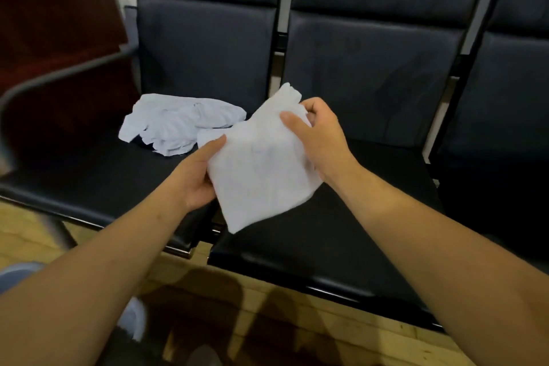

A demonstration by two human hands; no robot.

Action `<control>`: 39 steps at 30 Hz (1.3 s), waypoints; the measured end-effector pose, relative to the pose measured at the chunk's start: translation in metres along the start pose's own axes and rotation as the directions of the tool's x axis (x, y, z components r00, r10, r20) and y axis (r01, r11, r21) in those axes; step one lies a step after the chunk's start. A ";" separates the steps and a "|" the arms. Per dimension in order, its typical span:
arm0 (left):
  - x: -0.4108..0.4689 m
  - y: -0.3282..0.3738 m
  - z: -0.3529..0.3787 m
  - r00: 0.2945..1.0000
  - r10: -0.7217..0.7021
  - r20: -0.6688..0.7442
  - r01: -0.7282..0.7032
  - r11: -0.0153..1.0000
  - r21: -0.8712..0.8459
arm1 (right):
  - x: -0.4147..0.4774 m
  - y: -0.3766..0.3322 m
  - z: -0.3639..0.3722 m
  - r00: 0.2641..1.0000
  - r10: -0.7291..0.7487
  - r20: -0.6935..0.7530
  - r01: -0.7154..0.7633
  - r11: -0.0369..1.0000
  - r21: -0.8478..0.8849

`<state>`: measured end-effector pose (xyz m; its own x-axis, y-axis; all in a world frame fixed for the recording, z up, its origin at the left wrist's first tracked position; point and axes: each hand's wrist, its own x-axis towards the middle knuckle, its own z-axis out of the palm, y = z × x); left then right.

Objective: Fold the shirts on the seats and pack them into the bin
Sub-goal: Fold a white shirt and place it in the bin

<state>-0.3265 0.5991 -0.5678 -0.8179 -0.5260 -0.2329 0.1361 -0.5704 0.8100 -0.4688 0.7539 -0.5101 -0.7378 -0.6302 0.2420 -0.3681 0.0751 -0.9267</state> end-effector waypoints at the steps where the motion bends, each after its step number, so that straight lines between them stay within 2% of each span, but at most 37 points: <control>1: -0.006 0.010 -0.016 0.999 0.042 -0.034 -0.042 0.999 -0.014 | 0.003 -0.007 0.016 0.999 -0.013 0.029 0.013 1.000 0.018; 4: -0.030 0.042 -0.065 0.970 0.164 -0.181 -0.173 0.984 -0.035 | 0.010 -0.022 0.068 0.996 -0.029 0.089 0.022 0.997 0.080; 6: -0.051 0.059 -0.099 0.940 0.223 -0.259 -0.226 0.974 0.018 | 0.010 -0.025 0.110 0.989 -0.008 0.149 -0.013 0.991 0.136; 8: -0.074 0.067 -0.139 0.887 0.277 -0.370 -0.252 0.961 0.116 | 0.003 -0.026 0.159 0.974 0.026 0.226 -0.070 0.980 0.188; 12: -0.129 0.063 -0.224 0.780 0.290 -0.555 -0.253 0.957 0.145 | -0.026 -0.018 0.261 0.908 0.059 0.415 -0.144 0.974 0.174; 16: -0.188 0.022 -0.297 0.637 0.220 -0.739 -0.241 0.967 0.080 | -0.070 0.010 0.352 0.788 0.097 0.608 -0.180 0.981 0.076; 21: -0.240 -0.055 -0.364 0.478 0.025 -0.878 -0.193 0.978 -0.077 | -0.129 0.069 0.430 0.628 0.237 0.741 -0.210 0.969 -0.132; 23: -0.251 -0.086 -0.380 0.455 -0.044 -0.889 -0.153 0.980 -0.127 | -0.145 0.095 0.449 0.573 0.299 0.763 -0.153 0.954 -0.259; 25: -0.254 -0.113 -0.392 0.442 -0.095 -0.892 -0.124 0.978 -0.166 | -0.159 0.114 0.463 0.548 0.335 0.766 -0.022 0.922 -0.387; 28: -0.248 -0.144 -0.415 0.416 -0.155 -0.896 -0.061 0.978 -0.198 | -0.174 0.127 0.484 0.551 0.336 0.764 0.123 0.873 -0.473; 31: -0.239 -0.158 -0.444 0.365 -0.134 -0.921 -0.045 0.986 -0.162 | -0.179 0.132 0.500 0.581 0.327 0.746 0.167 0.849 -0.502; 32: -0.235 -0.159 -0.451 0.331 -0.116 -0.936 -0.016 0.992 -0.129 | -0.179 0.135 0.503 0.584 0.337 0.739 0.189 0.828 -0.527; 34: -0.232 -0.154 -0.463 0.270 -0.034 -0.962 0.135 0.991 0.002 | -0.179 0.138 0.502 0.578 0.359 0.733 0.248 0.778 -0.577; 37: -0.232 -0.130 -0.472 0.170 0.170 -0.971 0.377 0.899 0.224 | -0.171 0.135 0.499 0.538 0.336 0.773 0.299 0.782 -0.547; 39: -0.230 -0.104 -0.468 0.184 0.254 -0.950 0.425 0.850 0.310 | -0.158 0.122 0.497 0.521 0.310 0.795 0.280 0.818 -0.502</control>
<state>0.1089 0.4845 -0.8502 0.4145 -0.8407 -0.3485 -0.4054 -0.5134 0.7564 -0.1156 0.4787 -0.8047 -0.0487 -0.9198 -0.3894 -0.7920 0.2731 -0.5460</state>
